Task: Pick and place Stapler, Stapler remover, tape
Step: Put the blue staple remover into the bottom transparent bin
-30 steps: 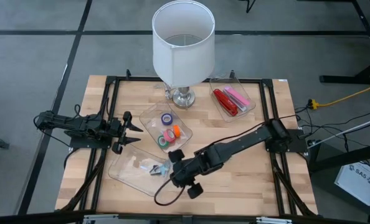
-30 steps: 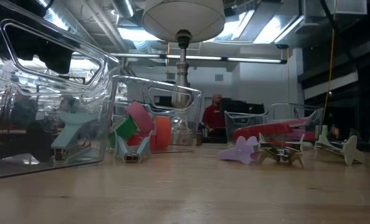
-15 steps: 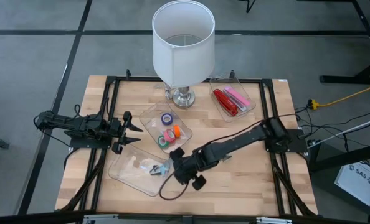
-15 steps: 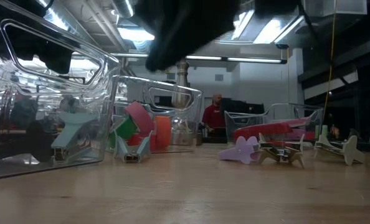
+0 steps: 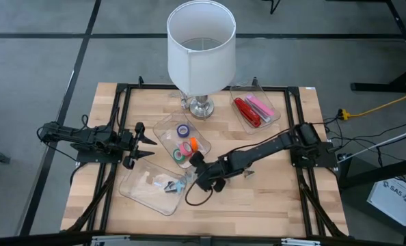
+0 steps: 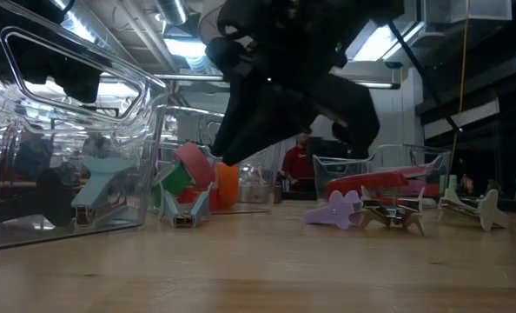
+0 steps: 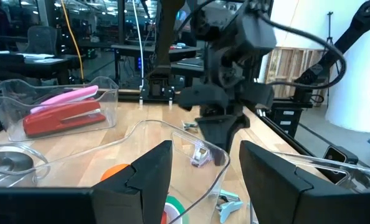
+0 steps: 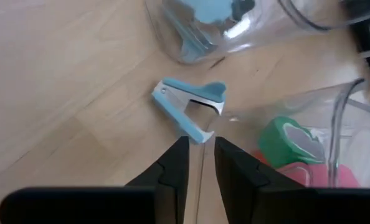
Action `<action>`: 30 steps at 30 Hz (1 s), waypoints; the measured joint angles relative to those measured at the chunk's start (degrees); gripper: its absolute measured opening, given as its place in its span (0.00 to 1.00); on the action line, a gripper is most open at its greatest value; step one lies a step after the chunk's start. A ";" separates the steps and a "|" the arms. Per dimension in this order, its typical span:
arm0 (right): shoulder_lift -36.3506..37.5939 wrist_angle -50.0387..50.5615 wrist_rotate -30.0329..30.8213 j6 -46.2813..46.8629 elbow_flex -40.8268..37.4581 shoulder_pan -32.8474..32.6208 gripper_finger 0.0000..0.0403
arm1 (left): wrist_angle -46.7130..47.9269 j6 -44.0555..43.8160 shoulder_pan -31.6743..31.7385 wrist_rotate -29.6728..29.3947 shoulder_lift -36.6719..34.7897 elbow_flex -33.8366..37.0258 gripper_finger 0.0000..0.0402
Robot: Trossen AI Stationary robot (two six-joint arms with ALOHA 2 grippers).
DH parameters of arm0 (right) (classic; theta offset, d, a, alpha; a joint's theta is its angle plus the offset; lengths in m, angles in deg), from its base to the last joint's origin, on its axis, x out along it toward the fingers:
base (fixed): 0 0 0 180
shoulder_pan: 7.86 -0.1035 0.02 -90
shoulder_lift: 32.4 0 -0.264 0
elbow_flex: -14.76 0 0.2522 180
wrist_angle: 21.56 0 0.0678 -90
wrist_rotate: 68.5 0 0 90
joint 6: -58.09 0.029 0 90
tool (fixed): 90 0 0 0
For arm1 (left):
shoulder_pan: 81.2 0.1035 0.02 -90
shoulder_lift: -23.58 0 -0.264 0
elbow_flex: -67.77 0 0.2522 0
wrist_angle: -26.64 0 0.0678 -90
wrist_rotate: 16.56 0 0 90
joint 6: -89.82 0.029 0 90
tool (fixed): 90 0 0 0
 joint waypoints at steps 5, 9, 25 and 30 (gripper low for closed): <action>0.01 -4.02 -0.81 -0.01 -2.29 0.59 0.26 | 0.01 0.01 0.01 0.00 -0.01 -0.01 0.46; 0.01 -4.04 -0.85 0.00 -2.30 0.57 0.39 | 0.05 0.00 0.00 0.01 -0.01 0.00 0.46; -4.90 -10.04 4.31 -6.05 -2.27 0.46 0.46 | 0.04 0.00 0.00 0.00 0.00 0.00 0.46; -6.32 -11.36 4.73 -6.21 -2.27 0.46 0.36 | 0.05 0.02 0.01 -0.01 0.01 -0.02 0.46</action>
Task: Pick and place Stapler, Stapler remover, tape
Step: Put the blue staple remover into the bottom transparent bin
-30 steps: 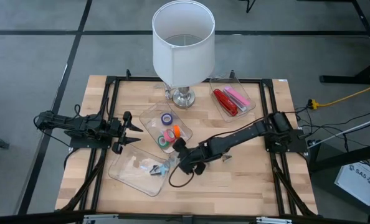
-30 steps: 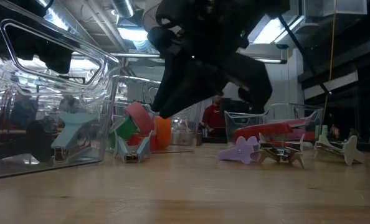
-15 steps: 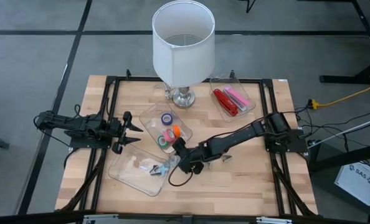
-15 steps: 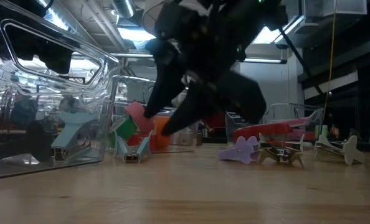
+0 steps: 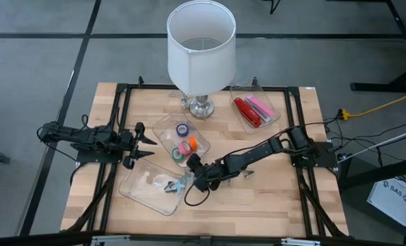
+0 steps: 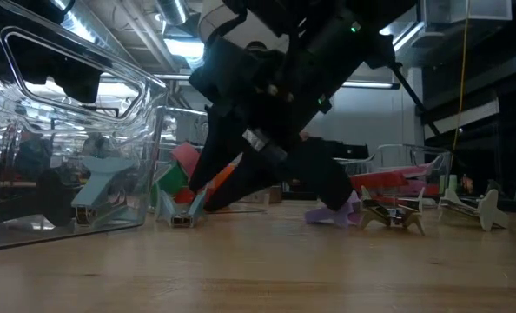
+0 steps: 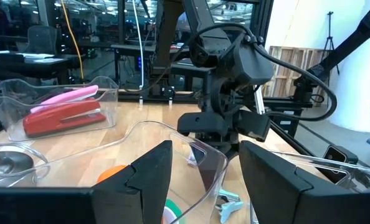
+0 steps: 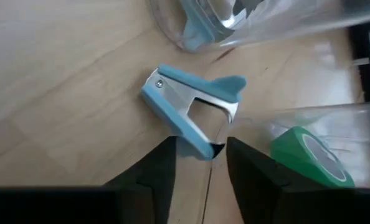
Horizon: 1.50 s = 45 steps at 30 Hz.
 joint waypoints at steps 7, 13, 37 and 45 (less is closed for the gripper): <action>-0.26 -0.51 0.03 -0.02 0.02 0.00 0.18 | 0.00 0.00 -0.01 0.00 -0.01 0.01 0.46; -0.29 -0.35 -0.15 -0.02 0.04 0.00 0.02 | -0.01 -0.02 -0.02 0.00 -0.02 0.01 0.46; 7.81 9.44 1.95 20.56 0.00 -0.09 0.00 | -0.02 0.00 0.00 0.00 0.00 0.00 0.46; 10.92 10.54 2.15 26.14 0.00 -1.10 0.00 | 0.00 -0.02 0.00 0.00 0.00 0.02 0.46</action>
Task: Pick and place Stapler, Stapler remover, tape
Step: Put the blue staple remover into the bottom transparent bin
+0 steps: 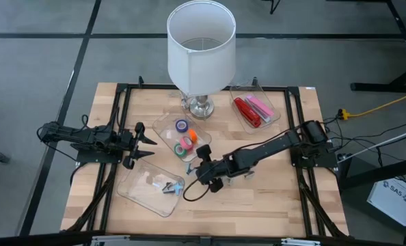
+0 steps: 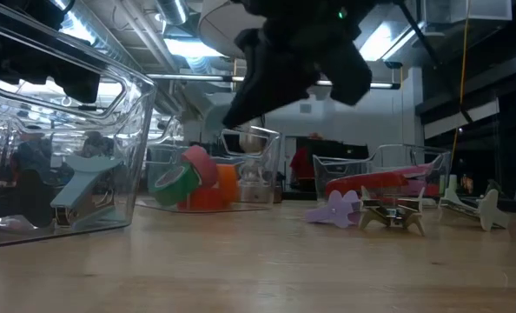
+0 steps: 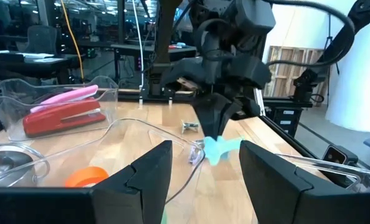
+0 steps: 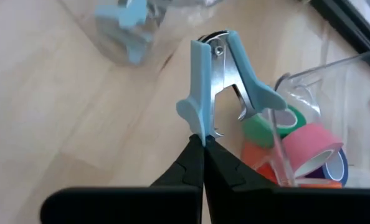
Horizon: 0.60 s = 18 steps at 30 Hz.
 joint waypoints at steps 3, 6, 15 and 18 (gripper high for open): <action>0.11 -0.77 0.02 1.37 0.82 -0.26 0.00 | 0.00 0.00 0.00 0.01 0.00 0.00 0.46; 0.11 -5.38 0.04 1.12 1.52 -0.61 0.00 | 0.00 -0.01 0.00 0.01 0.00 0.00 0.46; -0.28 -18.80 -0.94 0.73 1.57 -1.39 0.00 | 0.00 0.01 -0.01 0.00 0.00 -0.01 0.46; -1.84 -24.72 -4.29 0.62 1.58 -1.56 0.00 | -0.02 0.00 0.00 0.00 -0.01 0.00 0.46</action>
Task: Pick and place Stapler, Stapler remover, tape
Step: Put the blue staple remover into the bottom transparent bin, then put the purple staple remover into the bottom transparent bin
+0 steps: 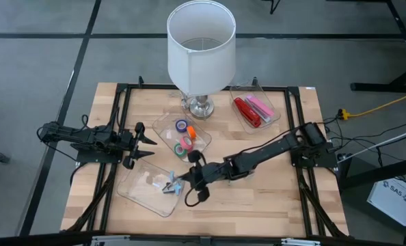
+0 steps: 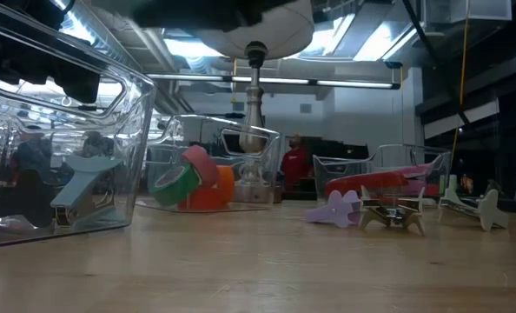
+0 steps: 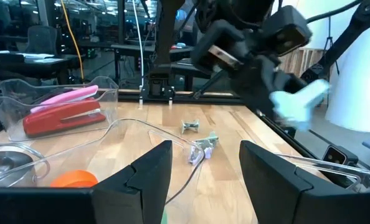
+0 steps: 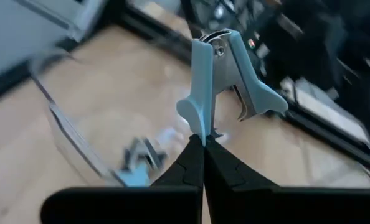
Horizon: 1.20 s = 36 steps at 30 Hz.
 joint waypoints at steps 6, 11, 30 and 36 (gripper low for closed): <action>-3.99 -4.85 -5.11 -1.17 4.43 0.00 0.00 | 0.02 -0.01 -0.02 0.00 0.01 0.00 0.46; -7.90 -3.67 -8.12 -2.56 9.99 0.02 0.00 | 0.00 -0.01 0.00 0.00 0.01 0.00 0.46; -18.88 9.61 -14.35 -2.54 27.22 0.13 0.11 | 0.01 0.00 0.00 0.01 0.01 0.00 0.46; -18.88 9.80 -14.35 -2.49 27.23 0.13 0.23 | 0.01 0.00 -0.01 0.00 0.01 0.00 0.46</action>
